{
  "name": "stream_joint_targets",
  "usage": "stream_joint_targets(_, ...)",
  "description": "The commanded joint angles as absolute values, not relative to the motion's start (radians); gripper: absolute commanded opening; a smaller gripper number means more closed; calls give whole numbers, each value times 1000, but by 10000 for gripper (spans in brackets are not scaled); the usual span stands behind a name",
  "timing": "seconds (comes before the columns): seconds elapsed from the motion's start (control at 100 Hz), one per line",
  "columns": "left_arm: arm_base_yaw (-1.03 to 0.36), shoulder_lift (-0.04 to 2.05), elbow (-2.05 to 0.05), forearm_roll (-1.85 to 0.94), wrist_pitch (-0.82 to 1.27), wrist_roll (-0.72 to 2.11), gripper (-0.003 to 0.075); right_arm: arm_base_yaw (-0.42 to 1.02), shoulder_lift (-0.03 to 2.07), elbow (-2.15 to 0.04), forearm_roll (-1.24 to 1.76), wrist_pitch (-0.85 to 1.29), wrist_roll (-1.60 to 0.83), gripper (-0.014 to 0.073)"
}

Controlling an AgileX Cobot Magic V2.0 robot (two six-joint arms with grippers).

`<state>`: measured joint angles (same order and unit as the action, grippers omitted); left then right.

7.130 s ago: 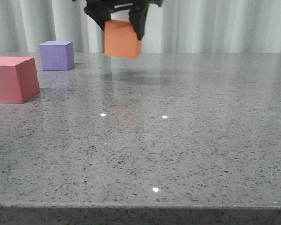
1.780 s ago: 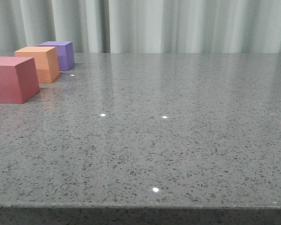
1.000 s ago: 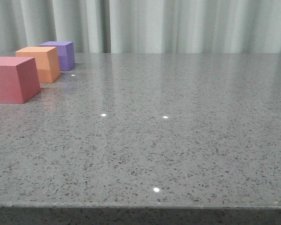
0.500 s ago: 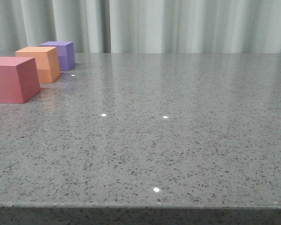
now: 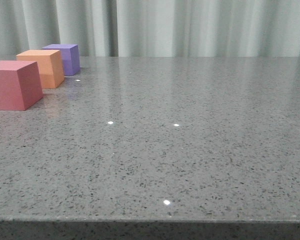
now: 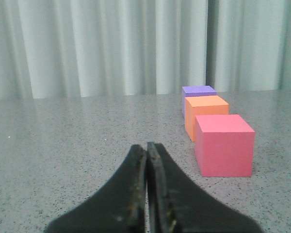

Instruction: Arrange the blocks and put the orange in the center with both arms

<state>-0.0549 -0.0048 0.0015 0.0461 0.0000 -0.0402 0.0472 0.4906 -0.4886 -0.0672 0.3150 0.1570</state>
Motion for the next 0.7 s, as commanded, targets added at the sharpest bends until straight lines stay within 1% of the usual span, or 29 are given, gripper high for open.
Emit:
stream_joint_targets(0.0,-54,-35,44,47,-86,-42,-19,43,493,-517,-73,236,155,-67)
stream_joint_targets(0.52,-54,-35,44,47,-86,-42,-19,43,490,-517,-75,236,155,-67)
stream_joint_targets(0.69,-54,-35,44,47,-86,-42,-19,43,426,-492,-82,215,155,-67)
